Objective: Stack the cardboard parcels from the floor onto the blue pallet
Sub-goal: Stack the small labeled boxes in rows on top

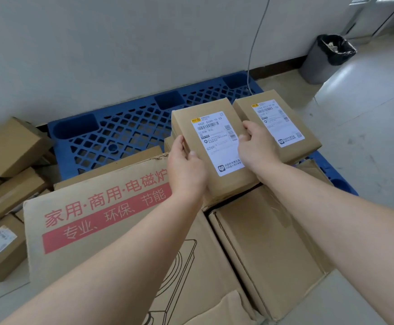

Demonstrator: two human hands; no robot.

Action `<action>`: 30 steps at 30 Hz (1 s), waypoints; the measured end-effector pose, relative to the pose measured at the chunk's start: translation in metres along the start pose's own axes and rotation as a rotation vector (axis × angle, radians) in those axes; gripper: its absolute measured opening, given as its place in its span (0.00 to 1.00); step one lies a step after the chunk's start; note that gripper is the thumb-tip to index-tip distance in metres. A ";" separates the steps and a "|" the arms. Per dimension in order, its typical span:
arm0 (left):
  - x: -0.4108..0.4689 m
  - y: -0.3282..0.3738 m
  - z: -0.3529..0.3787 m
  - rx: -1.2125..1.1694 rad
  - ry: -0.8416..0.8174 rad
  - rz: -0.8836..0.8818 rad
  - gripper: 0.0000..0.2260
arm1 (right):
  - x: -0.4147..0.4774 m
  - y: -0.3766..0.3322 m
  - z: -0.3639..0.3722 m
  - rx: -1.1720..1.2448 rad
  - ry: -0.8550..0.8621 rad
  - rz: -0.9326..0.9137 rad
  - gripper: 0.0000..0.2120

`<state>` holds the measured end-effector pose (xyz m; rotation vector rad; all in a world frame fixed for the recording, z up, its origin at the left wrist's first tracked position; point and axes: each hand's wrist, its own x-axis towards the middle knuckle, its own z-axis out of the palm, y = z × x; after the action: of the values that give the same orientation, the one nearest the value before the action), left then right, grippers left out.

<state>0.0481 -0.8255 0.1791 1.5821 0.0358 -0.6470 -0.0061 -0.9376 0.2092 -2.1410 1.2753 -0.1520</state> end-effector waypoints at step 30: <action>0.023 0.005 -0.064 0.181 -0.237 -0.041 0.21 | -0.012 -0.041 0.051 -0.065 0.146 -0.122 0.20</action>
<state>0.0932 -0.7751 0.1722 1.6705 -0.1711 -0.8869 0.0393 -0.8909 0.1948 -2.3001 1.2461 -0.3278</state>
